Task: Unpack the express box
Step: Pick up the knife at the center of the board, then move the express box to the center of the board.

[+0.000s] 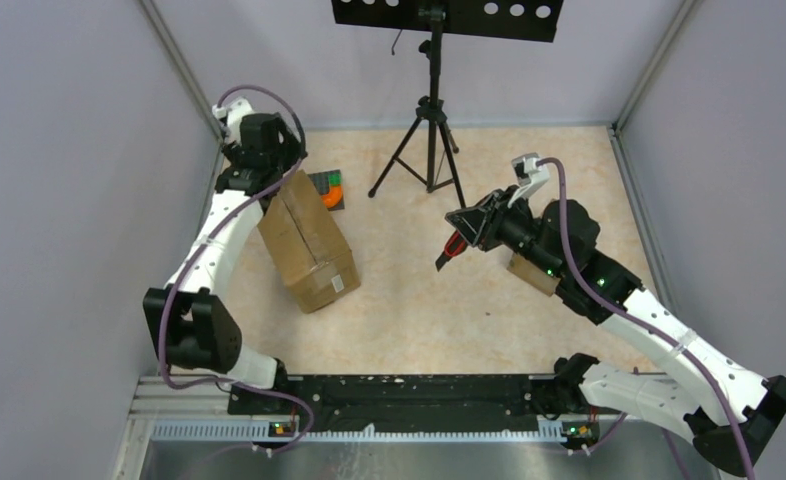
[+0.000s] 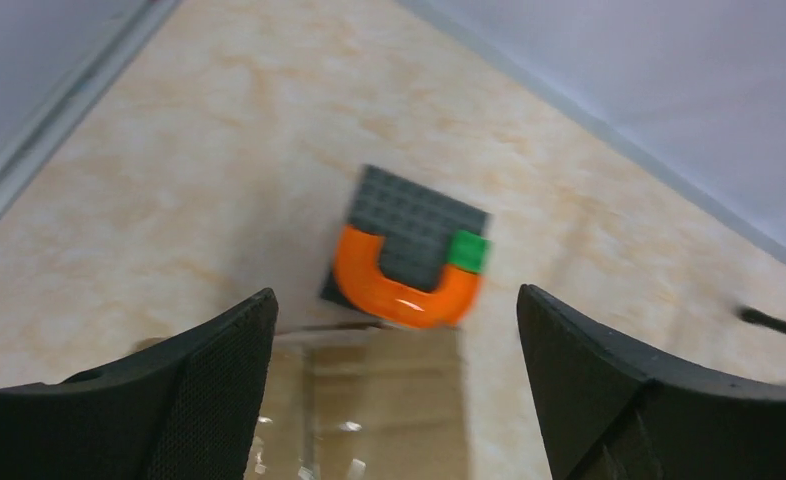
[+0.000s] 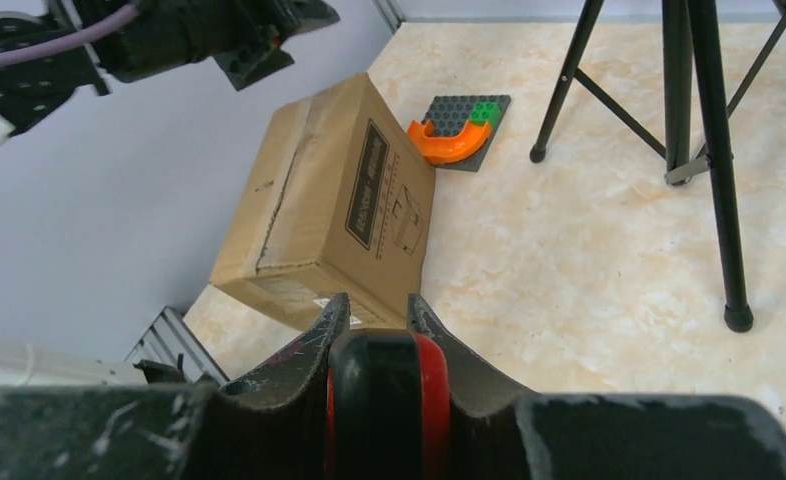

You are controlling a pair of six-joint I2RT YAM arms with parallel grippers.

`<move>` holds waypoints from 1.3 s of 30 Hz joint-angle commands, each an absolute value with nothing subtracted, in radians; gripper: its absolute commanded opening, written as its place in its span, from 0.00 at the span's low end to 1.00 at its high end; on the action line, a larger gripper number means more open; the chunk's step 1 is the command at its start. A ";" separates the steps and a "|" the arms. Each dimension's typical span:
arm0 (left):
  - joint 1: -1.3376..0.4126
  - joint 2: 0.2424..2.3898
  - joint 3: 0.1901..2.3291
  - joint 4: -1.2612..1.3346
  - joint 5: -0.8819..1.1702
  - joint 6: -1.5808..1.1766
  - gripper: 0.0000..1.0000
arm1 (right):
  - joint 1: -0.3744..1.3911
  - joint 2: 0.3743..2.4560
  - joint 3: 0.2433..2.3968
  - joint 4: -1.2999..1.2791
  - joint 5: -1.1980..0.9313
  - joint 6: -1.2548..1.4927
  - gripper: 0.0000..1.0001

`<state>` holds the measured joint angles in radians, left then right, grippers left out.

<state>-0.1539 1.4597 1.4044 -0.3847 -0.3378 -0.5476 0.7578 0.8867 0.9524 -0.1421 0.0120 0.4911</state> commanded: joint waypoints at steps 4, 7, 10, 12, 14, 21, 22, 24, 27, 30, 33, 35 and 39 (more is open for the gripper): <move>0.061 1.516 1.289 -0.377 -0.488 -0.615 0.93 | 0.761 0.861 0.983 -0.132 -0.044 0.466 0.00; 0.137 1.530 1.268 -0.361 -0.440 -0.633 0.94 | 0.761 0.851 0.973 -0.137 -0.047 0.461 0.00; 0.191 1.557 1.254 -0.347 -0.369 -0.650 0.94 | 0.761 0.842 0.961 -0.137 -0.045 0.460 0.00; 0.205 1.583 1.256 -0.368 -0.351 -0.676 0.93 | 0.761 0.839 0.953 -0.134 -0.048 0.460 0.00; 0.210 1.606 1.250 -0.398 -0.319 -0.703 0.91 | 0.761 0.838 0.949 -0.134 -0.052 0.461 0.00; 0.211 1.548 1.131 -0.434 -0.221 -0.753 0.70 | 0.761 0.818 0.927 -0.140 -0.059 0.465 0.00; 0.209 1.532 1.117 -0.449 -0.197 -0.758 0.64 | 0.761 0.813 0.923 -0.140 -0.059 0.466 0.00; 0.202 1.485 1.062 -0.454 -0.158 -0.772 0.58 | 0.761 0.805 0.915 -0.145 -0.055 0.468 0.00; 0.183 1.371 0.946 -0.435 -0.111 -0.803 0.55 | 0.761 0.801 0.900 -0.145 -0.055 0.472 0.00; 0.123 1.277 0.841 -0.413 -0.075 -0.843 0.52 | 0.761 0.808 0.886 -0.138 -0.063 0.480 0.00; 0.015 1.213 0.774 -0.422 -0.081 -0.904 0.51 | 0.761 0.826 0.884 -0.145 -0.079 0.481 0.00; -0.071 1.180 0.736 -0.430 -0.096 -0.953 0.51 | 0.761 0.837 0.888 -0.167 -0.083 0.479 0.00; -0.143 1.138 0.703 -0.415 -0.060 -0.994 0.51 | 0.764 0.864 0.883 -0.238 -0.079 0.489 0.00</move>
<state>-0.1009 1.1877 0.7216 -0.4274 -0.0887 -0.9199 0.7582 0.8471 0.8833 -0.2043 -0.0689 0.4744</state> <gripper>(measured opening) 0.510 0.226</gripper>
